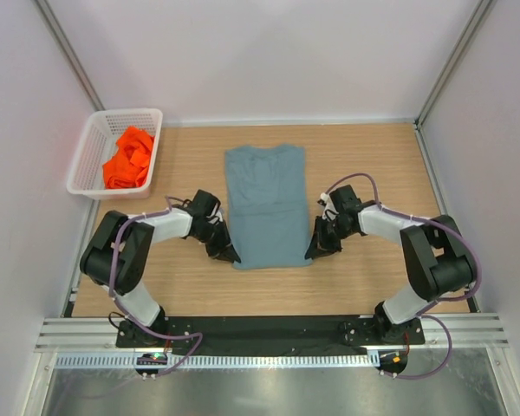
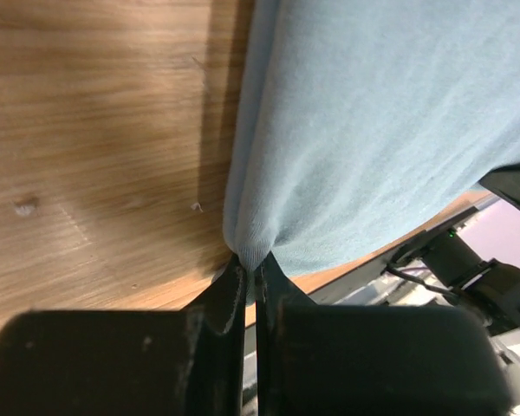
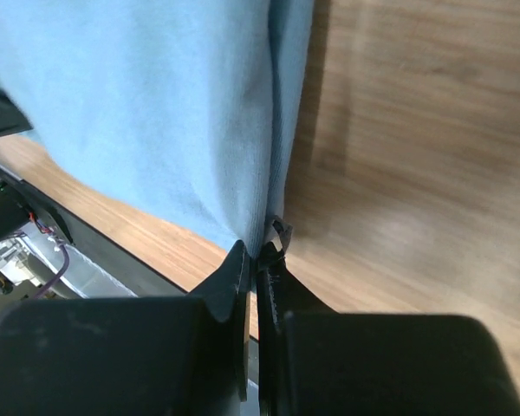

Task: Fold and stack the t-shirts
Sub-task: Fold the tshirt

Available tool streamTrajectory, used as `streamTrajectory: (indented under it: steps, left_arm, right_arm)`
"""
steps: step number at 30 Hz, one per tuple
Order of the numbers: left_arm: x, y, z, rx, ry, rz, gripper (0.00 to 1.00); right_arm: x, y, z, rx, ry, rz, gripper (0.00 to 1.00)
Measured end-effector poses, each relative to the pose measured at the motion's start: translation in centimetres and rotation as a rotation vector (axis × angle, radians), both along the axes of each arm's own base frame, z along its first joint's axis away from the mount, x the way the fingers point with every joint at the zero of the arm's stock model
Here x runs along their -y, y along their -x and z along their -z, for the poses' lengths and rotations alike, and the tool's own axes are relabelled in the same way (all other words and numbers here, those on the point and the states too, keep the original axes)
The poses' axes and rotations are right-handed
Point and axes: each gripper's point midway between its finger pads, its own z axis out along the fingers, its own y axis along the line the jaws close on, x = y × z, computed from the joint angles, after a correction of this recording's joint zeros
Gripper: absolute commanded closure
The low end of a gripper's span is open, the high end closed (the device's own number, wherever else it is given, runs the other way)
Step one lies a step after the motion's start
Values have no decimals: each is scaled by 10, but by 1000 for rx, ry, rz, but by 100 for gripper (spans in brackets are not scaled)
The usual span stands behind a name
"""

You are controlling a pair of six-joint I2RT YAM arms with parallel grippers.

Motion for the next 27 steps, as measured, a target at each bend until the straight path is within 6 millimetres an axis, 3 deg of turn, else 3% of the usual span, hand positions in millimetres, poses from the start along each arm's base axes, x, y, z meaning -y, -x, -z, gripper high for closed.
streamTrajectory:
  steps: [6, 11, 16, 23, 27]
  left_arm:
    - [-3, 13, -3, 84, -24, 11, 100]
    - [-2, 40, -15, 120, -27, 27, 100]
    - [1, 56, -38, 157, -7, 27, 100]
    - [-6, 63, -64, 164, -18, -26, 100]
    - [-3, 54, -82, 156, -38, -33, 100]
  right_arm:
    - [1, 7, -22, 86, -37, -2, 99]
    - [3, 32, -29, 85, -59, -4, 98]
    - [2, 57, -40, 57, -81, 21, 98]
    - [3, 73, -59, 47, -108, 61, 98]
    - [4, 73, -66, 15, -88, 77, 98]
